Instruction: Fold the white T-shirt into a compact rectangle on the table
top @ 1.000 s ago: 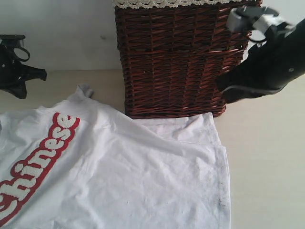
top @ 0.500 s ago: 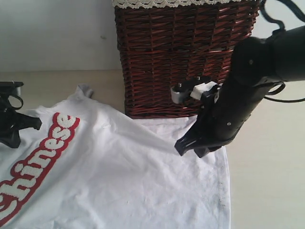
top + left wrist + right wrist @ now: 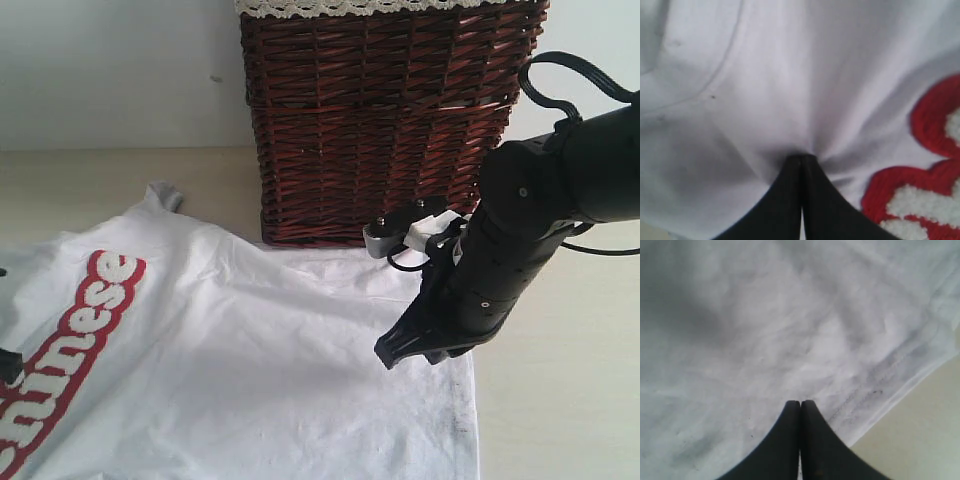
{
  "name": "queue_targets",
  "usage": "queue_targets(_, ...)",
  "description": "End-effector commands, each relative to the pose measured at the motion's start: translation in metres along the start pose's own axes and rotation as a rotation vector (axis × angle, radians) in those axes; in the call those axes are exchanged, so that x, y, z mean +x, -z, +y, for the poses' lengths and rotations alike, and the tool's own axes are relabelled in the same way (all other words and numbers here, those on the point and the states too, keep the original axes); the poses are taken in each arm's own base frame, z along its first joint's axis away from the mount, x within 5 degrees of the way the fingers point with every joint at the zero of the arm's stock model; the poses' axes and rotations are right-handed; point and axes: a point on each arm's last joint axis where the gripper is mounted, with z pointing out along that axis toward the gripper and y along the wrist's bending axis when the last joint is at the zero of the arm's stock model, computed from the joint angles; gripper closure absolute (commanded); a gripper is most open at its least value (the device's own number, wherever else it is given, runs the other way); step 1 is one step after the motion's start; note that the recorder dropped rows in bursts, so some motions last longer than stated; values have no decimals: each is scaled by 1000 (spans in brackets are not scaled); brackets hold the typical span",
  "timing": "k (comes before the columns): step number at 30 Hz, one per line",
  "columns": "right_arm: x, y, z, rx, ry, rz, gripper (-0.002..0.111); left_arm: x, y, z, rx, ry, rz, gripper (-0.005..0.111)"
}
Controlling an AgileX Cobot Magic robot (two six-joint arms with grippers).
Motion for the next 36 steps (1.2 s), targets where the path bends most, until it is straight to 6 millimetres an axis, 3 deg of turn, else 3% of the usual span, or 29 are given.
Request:
queue_targets(1,0,10,2,-3,9,-26,108,18,-14,-2,-12,10,132,107)
queue_targets(5,-1,18,2,-4,8,-64,108,21,-11,-7,39,-4,137,107)
queue_targets(9,-4,19,3,-6,10,-96,108,19,8,-21,215,-73,52,107)
queue_targets(12,-5,20,2,-4,10,-114,108,10,40,-27,341,-104,-128,107)
queue_targets(18,-7,20,2,-3,10,-128,108,-10,123,-13,399,40,-734,107)
queue_targets(21,-8,20,2,-1,10,-141,108,-18,143,-9,402,109,-948,106)
queue_targets(25,-10,21,3,-15,-12,-162,108,-48,139,-17,378,97,-1000,89)
queue_targets(30,-11,21,3,-14,-13,-170,108,-103,120,-37,359,51,-977,46)
queue_targets(32,-11,21,3,-14,-13,-172,108,-121,108,-44,360,39,-946,40)
queue_targets(36,-11,21,4,-24,-28,-175,108,-145,85,-54,370,18,-857,43)
